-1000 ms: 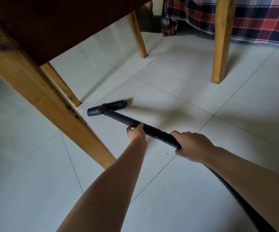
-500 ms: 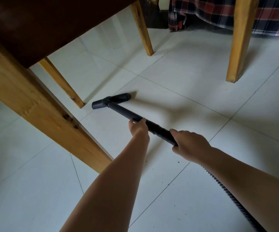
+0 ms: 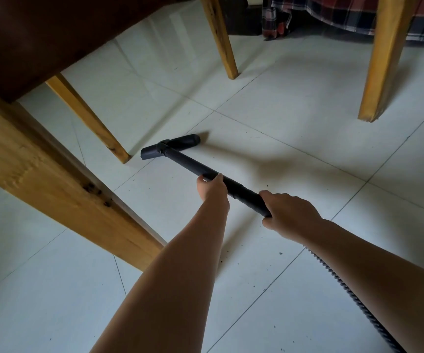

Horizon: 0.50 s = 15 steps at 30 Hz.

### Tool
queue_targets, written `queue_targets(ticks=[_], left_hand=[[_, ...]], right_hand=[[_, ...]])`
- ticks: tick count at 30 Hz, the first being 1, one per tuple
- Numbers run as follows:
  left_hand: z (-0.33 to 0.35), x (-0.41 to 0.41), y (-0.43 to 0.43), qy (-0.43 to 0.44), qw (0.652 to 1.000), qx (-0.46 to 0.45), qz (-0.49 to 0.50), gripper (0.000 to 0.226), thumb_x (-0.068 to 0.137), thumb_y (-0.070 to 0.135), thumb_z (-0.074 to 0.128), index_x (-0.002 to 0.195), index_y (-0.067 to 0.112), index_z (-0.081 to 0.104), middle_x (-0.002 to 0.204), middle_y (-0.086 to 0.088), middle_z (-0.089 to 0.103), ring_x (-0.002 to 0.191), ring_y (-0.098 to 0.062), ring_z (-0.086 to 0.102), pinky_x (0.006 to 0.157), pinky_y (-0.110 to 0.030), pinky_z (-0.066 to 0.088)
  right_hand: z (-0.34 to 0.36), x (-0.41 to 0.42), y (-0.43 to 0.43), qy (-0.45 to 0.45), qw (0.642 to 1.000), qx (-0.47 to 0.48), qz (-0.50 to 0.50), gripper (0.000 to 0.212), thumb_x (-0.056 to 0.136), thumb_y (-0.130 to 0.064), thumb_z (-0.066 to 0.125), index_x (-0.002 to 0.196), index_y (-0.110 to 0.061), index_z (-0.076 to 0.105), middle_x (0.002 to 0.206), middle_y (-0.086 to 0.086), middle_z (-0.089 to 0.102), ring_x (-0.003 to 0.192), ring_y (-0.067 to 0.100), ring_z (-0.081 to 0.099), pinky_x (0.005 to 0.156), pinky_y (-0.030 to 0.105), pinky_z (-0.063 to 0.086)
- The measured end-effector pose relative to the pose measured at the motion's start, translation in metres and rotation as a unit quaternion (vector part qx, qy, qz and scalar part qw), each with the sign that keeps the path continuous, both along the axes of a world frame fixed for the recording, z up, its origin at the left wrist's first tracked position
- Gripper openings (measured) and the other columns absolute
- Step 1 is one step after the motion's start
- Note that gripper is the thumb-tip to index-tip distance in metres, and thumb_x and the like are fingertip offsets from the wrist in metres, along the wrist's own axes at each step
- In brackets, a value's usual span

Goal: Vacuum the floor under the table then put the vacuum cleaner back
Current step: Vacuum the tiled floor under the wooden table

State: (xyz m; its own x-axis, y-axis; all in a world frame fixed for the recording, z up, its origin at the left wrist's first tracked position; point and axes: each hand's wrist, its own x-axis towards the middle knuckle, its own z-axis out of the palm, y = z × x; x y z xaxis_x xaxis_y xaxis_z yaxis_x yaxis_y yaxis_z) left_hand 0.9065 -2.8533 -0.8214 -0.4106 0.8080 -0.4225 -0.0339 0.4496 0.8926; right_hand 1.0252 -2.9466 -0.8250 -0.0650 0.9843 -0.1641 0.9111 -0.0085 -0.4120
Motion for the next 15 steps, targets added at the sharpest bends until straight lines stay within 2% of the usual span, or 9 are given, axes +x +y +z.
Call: queue_targets(ticks=[6,10,15], left_hand=[[0.0,-0.001,-0.002,-0.006,1.0,0.006,-0.009,0.041,0.091,0.004,0.052,0.131,0.012,0.045,0.09,0.002,0.052,0.092,-0.021,0.051,0.087,-0.03,0.044],[0.0,0.0,-0.012,-0.014,0.999,0.018,-0.032,0.055,0.092,0.0,0.049,0.143,0.015,0.034,0.109,0.002,0.045,0.1,-0.017,0.046,0.1,-0.032,0.041],[-0.002,0.003,-0.03,-0.007,0.999,0.005,-0.05,0.057,0.093,0.004,0.05,0.144,0.018,0.03,0.114,0.003,0.044,0.102,-0.017,0.046,0.102,-0.031,0.04]], right_hand=[[-0.002,0.004,-0.002,-0.001,1.0,-0.002,0.011,0.022,0.085,-0.018,0.05,0.106,-0.014,0.045,0.079,0.001,0.048,0.069,0.025,0.048,0.046,0.024,0.023],[-0.002,0.012,-0.013,0.005,1.0,-0.008,0.024,0.017,0.083,-0.018,0.052,0.092,-0.018,0.037,0.067,-0.004,0.041,0.063,0.023,0.045,0.046,0.024,0.023],[0.004,0.028,-0.028,-0.001,0.999,-0.022,0.027,0.016,0.079,-0.015,0.049,0.09,-0.021,0.039,0.067,-0.003,0.045,0.05,0.015,0.039,0.045,0.025,0.024]])
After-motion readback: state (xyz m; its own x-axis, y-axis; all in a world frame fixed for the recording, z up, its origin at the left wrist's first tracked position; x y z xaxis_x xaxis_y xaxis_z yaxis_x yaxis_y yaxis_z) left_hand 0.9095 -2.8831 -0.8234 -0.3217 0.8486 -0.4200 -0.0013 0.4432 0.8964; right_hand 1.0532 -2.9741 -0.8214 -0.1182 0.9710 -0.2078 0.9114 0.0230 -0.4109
